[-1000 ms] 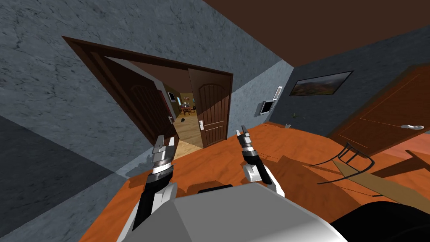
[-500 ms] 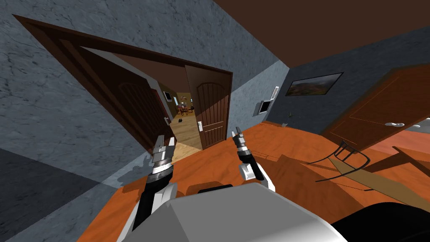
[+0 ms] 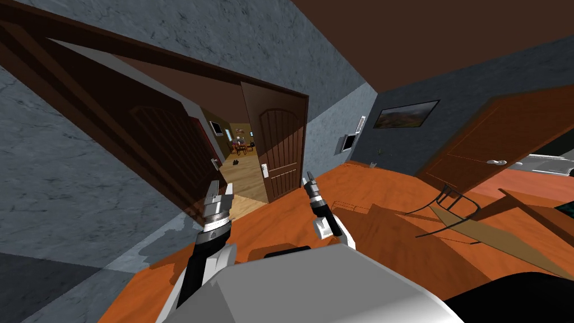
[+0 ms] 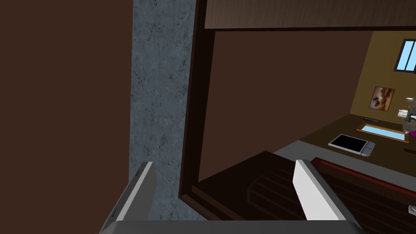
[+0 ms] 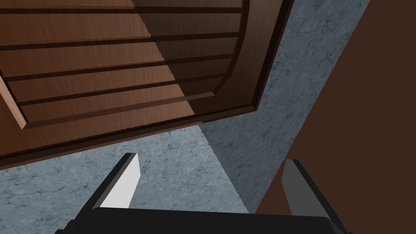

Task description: Push the door open

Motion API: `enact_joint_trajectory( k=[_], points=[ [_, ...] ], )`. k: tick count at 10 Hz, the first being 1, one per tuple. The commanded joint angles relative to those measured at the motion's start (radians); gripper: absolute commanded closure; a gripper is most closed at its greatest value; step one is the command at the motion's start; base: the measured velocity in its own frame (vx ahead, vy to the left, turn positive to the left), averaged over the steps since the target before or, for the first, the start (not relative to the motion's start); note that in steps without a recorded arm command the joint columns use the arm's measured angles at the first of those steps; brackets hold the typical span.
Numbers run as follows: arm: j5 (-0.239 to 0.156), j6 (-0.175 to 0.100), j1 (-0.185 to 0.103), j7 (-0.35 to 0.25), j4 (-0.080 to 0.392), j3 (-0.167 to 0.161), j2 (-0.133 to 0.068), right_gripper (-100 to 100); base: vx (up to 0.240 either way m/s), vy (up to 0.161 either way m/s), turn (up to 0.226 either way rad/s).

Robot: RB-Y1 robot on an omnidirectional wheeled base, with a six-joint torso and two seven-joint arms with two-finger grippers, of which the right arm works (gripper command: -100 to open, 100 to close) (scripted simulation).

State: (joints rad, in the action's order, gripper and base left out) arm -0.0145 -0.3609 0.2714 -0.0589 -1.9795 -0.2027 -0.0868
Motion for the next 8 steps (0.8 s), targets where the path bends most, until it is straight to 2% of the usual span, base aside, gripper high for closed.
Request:
enact_joint_trajectory(
  k=[1, 4, 5, 7, 8],
  points=[
    [0.001, 0.005, -0.021, -0.005, 0.032, -0.021, -0.001, -100, 0.07, 0.063, -0.082],
    [0.002, 0.008, -0.067, -0.019, 0.109, -0.073, -0.005, -100, 0.102, 0.1, -0.12],
    [0.002, 0.009, -0.09, -0.027, 0.149, -0.1, -0.007, -100, 0.13, 0.11, -0.174],
    [0.003, 0.011, -0.114, -0.034, 0.189, -0.126, -0.01, -100, 0.118, 0.088, -0.105],
    [0.003, 0.012, -0.137, -0.042, 0.228, -0.153, -0.011, -100, 0.108, 0.103, -0.187]
  ],
)
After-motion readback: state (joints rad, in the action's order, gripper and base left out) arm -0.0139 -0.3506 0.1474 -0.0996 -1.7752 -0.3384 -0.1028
